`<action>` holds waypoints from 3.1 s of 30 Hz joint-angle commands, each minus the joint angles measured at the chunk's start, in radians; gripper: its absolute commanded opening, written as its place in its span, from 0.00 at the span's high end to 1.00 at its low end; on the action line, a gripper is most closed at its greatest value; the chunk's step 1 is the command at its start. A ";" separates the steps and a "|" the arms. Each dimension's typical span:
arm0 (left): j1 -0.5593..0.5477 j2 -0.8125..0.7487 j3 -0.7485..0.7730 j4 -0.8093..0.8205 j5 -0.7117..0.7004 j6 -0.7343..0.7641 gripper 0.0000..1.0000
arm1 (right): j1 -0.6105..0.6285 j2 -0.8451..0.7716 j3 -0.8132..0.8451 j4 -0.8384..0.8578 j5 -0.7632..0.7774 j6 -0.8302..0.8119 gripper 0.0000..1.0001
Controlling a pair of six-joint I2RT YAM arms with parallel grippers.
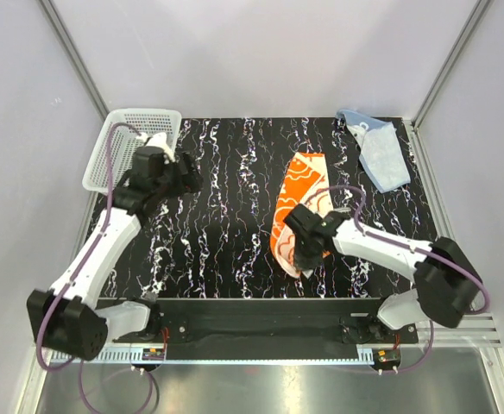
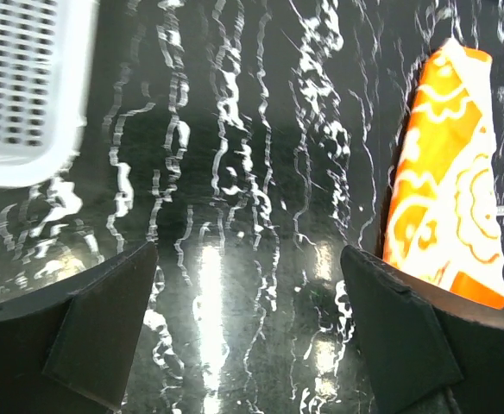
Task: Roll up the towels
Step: Move the towel to the center of the board, then flatten the towel
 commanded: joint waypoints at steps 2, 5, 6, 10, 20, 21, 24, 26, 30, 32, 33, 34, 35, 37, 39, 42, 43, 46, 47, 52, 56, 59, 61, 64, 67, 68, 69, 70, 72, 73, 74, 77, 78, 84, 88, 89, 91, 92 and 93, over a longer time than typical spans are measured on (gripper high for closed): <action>-0.081 0.090 0.117 0.003 -0.056 0.008 0.08 | 0.098 -0.135 -0.091 -0.101 0.036 0.202 1.00; -0.161 0.207 0.229 -0.023 -0.089 0.035 0.09 | 0.199 -0.196 -0.135 -0.153 0.066 0.290 1.00; -0.208 0.285 0.272 -0.036 -0.095 0.048 0.09 | 0.225 -0.210 -0.164 -0.159 0.074 0.331 1.00; -0.333 0.504 0.488 -0.069 -0.122 0.123 0.12 | 0.230 -0.310 -0.241 -0.165 0.141 0.423 1.00; -0.379 1.130 1.203 -0.233 -0.018 0.126 0.06 | 0.229 -0.603 -0.340 -0.177 0.237 0.503 1.00; -0.379 1.161 1.243 -0.245 0.008 0.122 0.05 | 0.229 -0.591 -0.338 -0.193 0.235 0.495 1.00; -0.380 1.239 1.302 -0.231 0.029 0.100 0.03 | 0.230 -0.563 -0.333 -0.200 0.229 0.495 1.00; -0.380 1.258 1.288 -0.202 0.035 0.091 0.02 | 0.230 -0.540 -0.335 -0.193 0.221 0.497 1.00; -0.383 1.292 1.274 -0.159 0.036 0.097 0.01 | 0.230 -0.529 -0.347 -0.142 0.204 0.500 1.00; -0.385 1.315 1.279 -0.144 0.042 0.094 0.01 | 0.229 -0.516 -0.347 -0.136 0.201 0.500 1.00; -0.388 1.321 1.282 -0.136 0.046 0.092 0.02 | 0.230 -0.502 -0.347 -0.131 0.200 0.497 1.00; -0.388 1.338 1.282 -0.132 0.054 0.088 0.02 | 0.230 -0.494 -0.344 -0.133 0.201 0.494 1.00; -0.389 1.344 1.282 -0.119 0.065 0.085 0.02 | 0.229 -0.486 -0.338 -0.134 0.201 0.486 1.00; -0.393 1.371 1.289 -0.110 0.072 0.076 0.06 | 0.229 -0.467 -0.332 -0.139 0.200 0.480 1.00; -0.394 1.391 1.303 -0.099 0.086 0.066 0.19 | 0.230 -0.454 -0.327 -0.139 0.201 0.475 1.00; -0.394 1.424 1.314 -0.092 0.092 0.049 0.26 | 0.230 -0.460 -0.324 -0.138 0.200 0.477 1.00; -0.394 1.430 1.320 -0.092 0.094 0.048 0.27 | 0.230 -0.463 -0.324 -0.139 0.200 0.477 1.00; -0.393 1.447 1.328 -0.079 0.095 0.055 0.37 | 0.230 -0.476 -0.326 -0.147 0.201 0.484 1.00; -0.393 1.450 1.331 -0.076 0.095 0.057 0.48 | 0.229 -0.479 -0.327 -0.148 0.201 0.488 1.00; -0.376 1.442 1.329 -0.084 0.100 0.057 1.00 | 0.229 -0.486 -0.327 -0.165 0.206 0.492 1.00; -0.336 1.327 1.173 -0.063 0.146 0.031 1.00 | 0.230 -0.482 -0.312 -0.174 0.214 0.489 1.00; -0.293 1.102 0.974 0.018 0.158 -0.006 1.00 | 0.229 -0.471 -0.285 -0.203 0.237 0.475 1.00; -0.270 0.958 0.735 0.069 0.149 -0.032 1.00 | 0.229 -0.457 -0.269 -0.226 0.266 0.475 1.00; -0.219 0.729 0.462 0.089 0.102 -0.067 1.00 | 0.229 -0.433 -0.238 -0.257 0.295 0.474 1.00; -0.176 0.588 0.255 0.028 0.054 -0.099 0.89 | 0.227 -0.408 -0.241 -0.237 0.290 0.468 1.00; -0.166 0.545 0.211 0.016 0.051 -0.104 0.68 | 0.227 -0.401 -0.244 -0.213 0.284 0.465 1.00; -0.163 0.525 0.162 0.008 0.046 -0.104 0.55 | 0.226 -0.384 -0.249 -0.196 0.277 0.462 1.00; -0.162 0.507 0.090 -0.007 0.031 -0.107 0.46 | 0.229 -0.375 -0.260 -0.179 0.263 0.458 1.00; -0.164 0.436 0.026 -0.007 -0.004 -0.122 0.33 | 0.227 -0.345 -0.272 -0.133 0.246 0.455 1.00; -0.166 0.411 0.006 -0.006 -0.009 -0.124 0.32 | 0.227 -0.335 -0.278 -0.122 0.231 0.455 1.00; -0.173 0.373 -0.002 -0.021 -0.073 -0.125 0.28 | 0.227 -0.325 -0.286 -0.099 0.226 0.454 1.00; -0.192 0.353 0.077 -0.101 -0.177 -0.115 0.27 | 0.229 -0.295 -0.290 -0.076 0.214 0.443 1.00; -0.198 0.358 0.108 -0.119 -0.199 -0.104 0.28 | 0.227 -0.286 -0.290 -0.075 0.214 0.442 1.00; -0.225 0.495 0.321 -0.181 -0.285 -0.064 0.29 | 0.229 -0.292 -0.318 -0.052 0.229 0.431 1.00; -0.242 0.665 0.437 -0.191 -0.323 -0.046 0.37 | 0.229 -0.282 -0.344 -0.010 0.221 0.420 1.00; -0.245 0.695 0.459 -0.196 -0.331 -0.041 0.38 | 0.227 -0.279 -0.347 0.013 0.220 0.417 1.00; -0.253 0.748 0.525 -0.213 -0.354 -0.032 0.40 | 0.229 -0.269 -0.364 0.040 0.212 0.409 1.00; -0.259 0.796 0.547 -0.216 -0.359 -0.030 0.43 | 0.229 -0.264 -0.369 0.071 0.212 0.409 1.00; -0.261 0.816 0.559 -0.219 -0.365 -0.029 0.43 | 0.227 -0.264 -0.376 0.088 0.208 0.409 1.00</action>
